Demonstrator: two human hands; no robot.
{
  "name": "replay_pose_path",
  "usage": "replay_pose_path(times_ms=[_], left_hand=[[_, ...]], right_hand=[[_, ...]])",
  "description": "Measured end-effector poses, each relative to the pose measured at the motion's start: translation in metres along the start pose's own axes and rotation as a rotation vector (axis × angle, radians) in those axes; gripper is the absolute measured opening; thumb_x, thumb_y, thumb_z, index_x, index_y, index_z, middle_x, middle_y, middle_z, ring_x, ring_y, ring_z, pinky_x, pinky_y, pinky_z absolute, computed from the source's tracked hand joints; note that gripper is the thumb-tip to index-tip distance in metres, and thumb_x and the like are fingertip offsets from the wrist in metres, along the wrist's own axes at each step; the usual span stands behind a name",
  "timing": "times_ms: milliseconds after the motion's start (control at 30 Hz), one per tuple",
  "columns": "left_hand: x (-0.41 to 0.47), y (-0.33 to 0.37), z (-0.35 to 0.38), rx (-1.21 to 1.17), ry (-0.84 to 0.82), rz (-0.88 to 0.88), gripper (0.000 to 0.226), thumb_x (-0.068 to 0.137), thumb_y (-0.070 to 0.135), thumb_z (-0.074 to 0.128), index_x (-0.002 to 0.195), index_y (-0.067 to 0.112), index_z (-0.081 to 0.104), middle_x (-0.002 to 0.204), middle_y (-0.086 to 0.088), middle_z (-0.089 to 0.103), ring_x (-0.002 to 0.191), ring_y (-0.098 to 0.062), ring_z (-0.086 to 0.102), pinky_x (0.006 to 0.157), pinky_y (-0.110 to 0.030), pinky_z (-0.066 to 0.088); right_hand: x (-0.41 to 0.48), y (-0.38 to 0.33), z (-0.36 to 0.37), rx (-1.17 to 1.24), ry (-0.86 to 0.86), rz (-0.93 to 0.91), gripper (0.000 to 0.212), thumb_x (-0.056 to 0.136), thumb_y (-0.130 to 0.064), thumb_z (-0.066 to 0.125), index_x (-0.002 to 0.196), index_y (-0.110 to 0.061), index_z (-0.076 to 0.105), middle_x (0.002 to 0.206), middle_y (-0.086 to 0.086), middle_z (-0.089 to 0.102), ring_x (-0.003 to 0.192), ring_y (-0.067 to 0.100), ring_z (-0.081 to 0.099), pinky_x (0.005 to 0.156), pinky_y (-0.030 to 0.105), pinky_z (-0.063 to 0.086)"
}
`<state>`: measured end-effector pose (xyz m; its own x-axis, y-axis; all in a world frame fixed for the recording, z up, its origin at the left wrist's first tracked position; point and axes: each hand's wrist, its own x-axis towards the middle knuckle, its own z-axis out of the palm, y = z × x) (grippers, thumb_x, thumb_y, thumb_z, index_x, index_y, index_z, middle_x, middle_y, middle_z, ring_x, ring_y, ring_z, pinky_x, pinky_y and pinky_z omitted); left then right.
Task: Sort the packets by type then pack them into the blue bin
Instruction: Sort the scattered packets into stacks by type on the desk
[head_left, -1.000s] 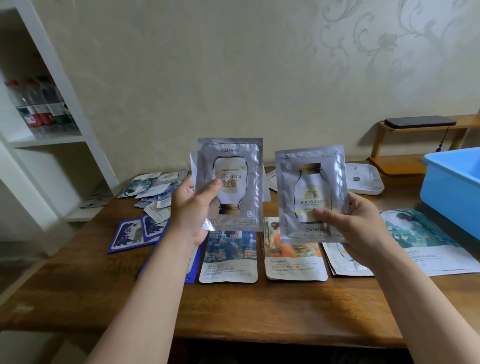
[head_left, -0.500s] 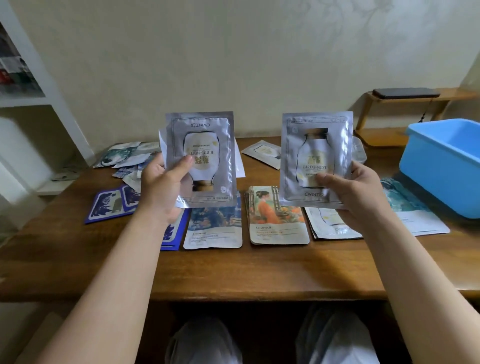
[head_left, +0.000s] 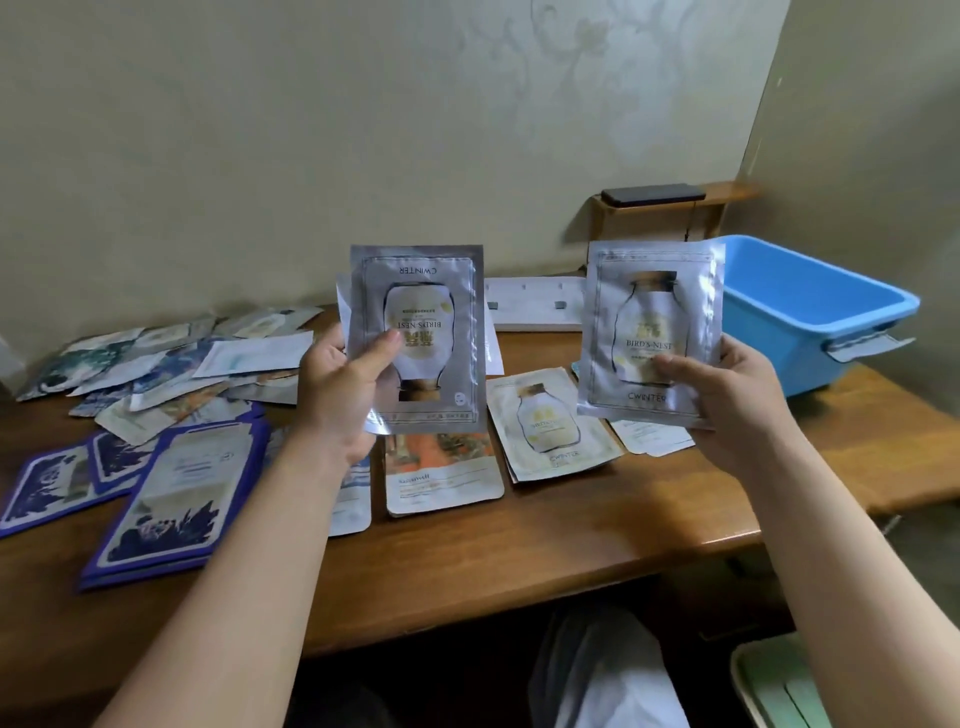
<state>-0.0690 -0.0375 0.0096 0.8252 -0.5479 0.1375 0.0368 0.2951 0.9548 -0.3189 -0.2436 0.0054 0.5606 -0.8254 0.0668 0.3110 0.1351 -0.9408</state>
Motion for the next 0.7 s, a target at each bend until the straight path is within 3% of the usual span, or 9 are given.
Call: replay_pose_path(times_ms=[100,233,400,700], left_hand=[[0.001,-0.002,0.003,0.002,-0.004,-0.011,0.016,0.095,0.004,0.068,0.108,0.013,0.068,0.108,-0.013,0.078,0.104,-0.031,0.075,0.084,-0.046,0.060],[0.002,0.001,0.000,0.009,-0.002,-0.007,0.015,0.096,0.004,0.067,0.106,0.015,0.068,0.107,-0.011,0.078,0.102,-0.031,0.075,0.084,-0.047,0.060],[-0.001,0.006,-0.006,0.021,0.005,0.011,0.017,0.096,0.002,0.064,0.104,0.017,0.068,0.103,-0.008,0.079,0.099,-0.026,0.076,0.078,-0.040,0.061],[-0.014,0.025,-0.062,0.071,0.115,0.012,0.017,0.093,0.003,0.071,0.107,0.011,0.068,0.106,-0.013,0.078,0.104,-0.030,0.075,0.099,-0.056,0.055]], right_hand=[[0.001,0.003,-0.003,-0.011,0.007,0.019,0.029,0.081,0.004,0.070,0.108,-0.005,0.066,0.101,0.017,0.075,0.095,0.035,0.074,0.081,0.045,0.061],[0.004,0.008,0.000,-0.023,0.012,0.034,0.029,0.083,0.005,0.071,0.110,-0.001,0.065,0.101,0.019,0.075,0.098,0.040,0.073,0.086,0.051,0.059],[0.007,0.013,0.009,-0.009,-0.021,0.052,0.031,0.082,0.008,0.071,0.110,-0.002,0.066,0.102,0.022,0.075,0.094,0.040,0.073,0.085,0.051,0.058],[-0.001,0.036,0.086,-0.038,-0.179,0.093,0.037,0.070,-0.006,0.075,0.106,-0.009,0.068,0.094,0.016,0.077,0.088,0.034,0.075,0.076,0.047,0.059]])
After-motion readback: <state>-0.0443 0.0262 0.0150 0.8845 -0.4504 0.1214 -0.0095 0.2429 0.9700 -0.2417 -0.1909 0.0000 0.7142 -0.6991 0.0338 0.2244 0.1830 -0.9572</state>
